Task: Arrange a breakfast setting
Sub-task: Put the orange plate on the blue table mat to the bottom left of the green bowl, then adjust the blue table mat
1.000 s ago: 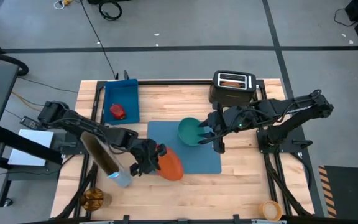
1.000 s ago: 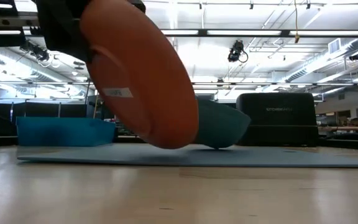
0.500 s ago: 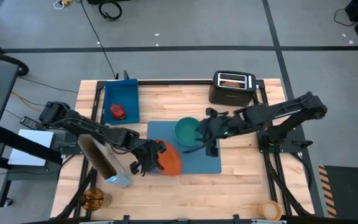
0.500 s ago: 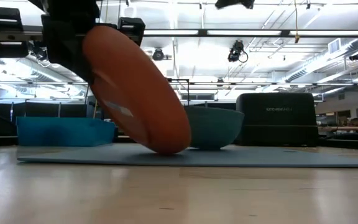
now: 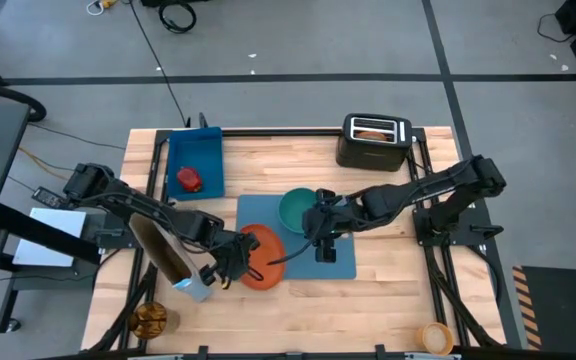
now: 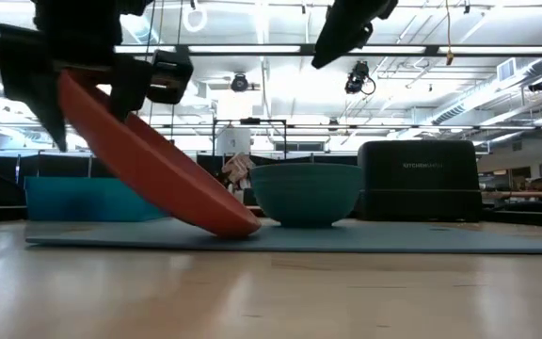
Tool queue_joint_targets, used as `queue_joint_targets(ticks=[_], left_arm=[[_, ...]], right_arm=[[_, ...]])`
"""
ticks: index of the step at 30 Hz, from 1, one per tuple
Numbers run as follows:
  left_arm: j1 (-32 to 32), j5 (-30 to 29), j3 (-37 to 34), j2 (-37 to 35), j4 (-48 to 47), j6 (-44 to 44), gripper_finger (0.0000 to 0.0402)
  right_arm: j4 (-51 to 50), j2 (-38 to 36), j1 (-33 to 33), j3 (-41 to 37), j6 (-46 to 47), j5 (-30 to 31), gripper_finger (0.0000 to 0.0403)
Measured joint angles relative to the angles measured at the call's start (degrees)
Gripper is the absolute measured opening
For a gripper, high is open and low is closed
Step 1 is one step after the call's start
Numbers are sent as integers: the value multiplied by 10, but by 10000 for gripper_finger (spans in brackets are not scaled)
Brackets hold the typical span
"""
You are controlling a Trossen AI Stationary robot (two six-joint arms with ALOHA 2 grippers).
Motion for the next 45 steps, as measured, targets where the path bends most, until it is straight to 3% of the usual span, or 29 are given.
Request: queue_joint_targets(ticks=[6, 14, 21, 26, 32, 36, 39, 45], left_arm=[[-11, 0, -39, 1, 35, -7, 167], [-11, -12, -78, 8, 77, -13, 168], [-11, -15, -43, 8, 41, -44, 167], [-5, -11, 28, -8, -54, -84, 167], [101, 20, 21, -59, -17, -80, 156], [192, 9, -3, -65, 31, -68, 146], [242, -23, -27, -38, 103, -76, 144], [301, -83, -33, 27, 120, -68, 144]], right_arm=[[1, 17, 1, 0, 19, -32, 197], [2, 20, 5, 0, 18, -32, 202], [-24, 20, 18, 0, 32, -31, 201], [-29, 19, 42, -17, 119, -16, 202], [-50, 20, 82, -90, 237, -18, 201], [10, 20, 101, -156, 288, -12, 202], [79, 21, 110, -213, 299, -11, 201], [139, 20, 116, -270, 302, 19, 201]])
